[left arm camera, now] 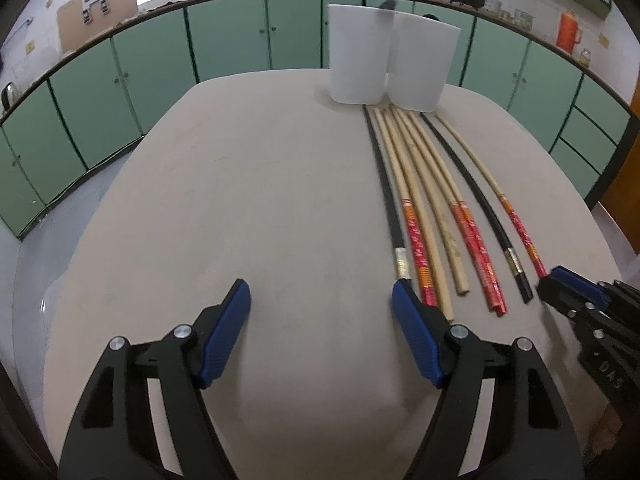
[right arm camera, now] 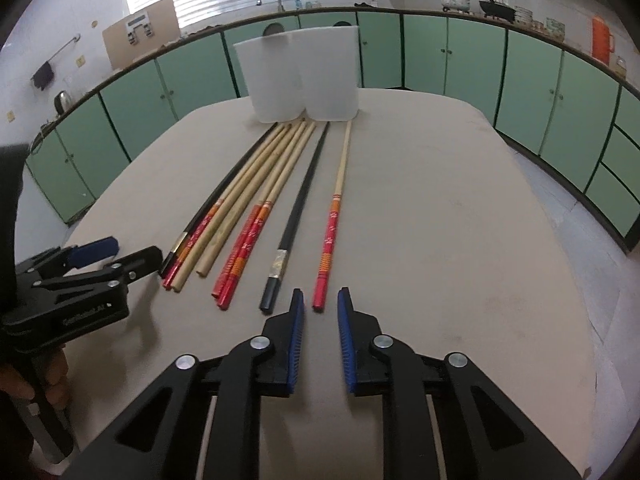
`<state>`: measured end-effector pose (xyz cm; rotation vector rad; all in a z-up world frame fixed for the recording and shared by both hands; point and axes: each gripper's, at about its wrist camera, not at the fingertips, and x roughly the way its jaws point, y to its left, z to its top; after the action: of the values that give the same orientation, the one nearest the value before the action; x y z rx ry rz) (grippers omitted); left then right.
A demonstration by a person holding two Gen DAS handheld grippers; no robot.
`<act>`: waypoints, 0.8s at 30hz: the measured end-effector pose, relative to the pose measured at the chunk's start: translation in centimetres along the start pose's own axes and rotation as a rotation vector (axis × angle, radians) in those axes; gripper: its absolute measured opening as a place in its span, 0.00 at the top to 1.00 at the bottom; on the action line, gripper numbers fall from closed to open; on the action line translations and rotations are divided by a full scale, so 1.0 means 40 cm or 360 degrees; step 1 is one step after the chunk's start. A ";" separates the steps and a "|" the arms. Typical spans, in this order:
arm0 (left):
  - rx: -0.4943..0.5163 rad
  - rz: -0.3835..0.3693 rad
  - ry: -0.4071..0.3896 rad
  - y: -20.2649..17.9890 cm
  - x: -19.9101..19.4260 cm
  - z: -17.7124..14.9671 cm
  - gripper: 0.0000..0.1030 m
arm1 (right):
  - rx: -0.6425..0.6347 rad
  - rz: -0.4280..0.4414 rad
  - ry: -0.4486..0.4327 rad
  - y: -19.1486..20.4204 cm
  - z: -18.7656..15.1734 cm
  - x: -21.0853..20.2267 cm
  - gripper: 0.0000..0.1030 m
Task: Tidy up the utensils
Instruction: 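Move both tools back over the row of chopsticks, then grasp a black chopstick with the left tool while the right tool grasps a red-patterned chopstick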
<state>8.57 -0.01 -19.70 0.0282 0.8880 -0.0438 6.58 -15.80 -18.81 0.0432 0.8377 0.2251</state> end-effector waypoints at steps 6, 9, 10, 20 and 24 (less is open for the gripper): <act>0.0006 -0.0024 0.0007 0.000 -0.014 -0.011 0.30 | 0.0021 0.0029 0.0000 -0.011 0.000 -0.002 0.83; 0.0011 -0.0034 -0.0005 0.006 -0.035 -0.019 0.30 | 0.0018 0.0027 -0.0001 -0.011 0.000 -0.001 0.83; 0.0015 -0.0040 -0.0002 0.007 -0.039 -0.022 0.30 | 0.0016 0.0026 -0.0002 -0.011 0.000 -0.001 0.83; 0.0100 -0.0037 0.0033 -0.031 -0.011 -0.028 0.30 | 0.0029 0.0036 -0.0003 -0.015 0.000 -0.001 0.83; 0.0102 -0.0059 0.0031 -0.041 -0.008 -0.026 0.30 | 0.0031 0.0035 -0.0006 -0.015 0.000 -0.001 0.83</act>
<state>7.46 -1.60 -20.11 0.0721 0.9066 -0.1067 6.66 -16.39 -18.85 0.0712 0.8363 0.2377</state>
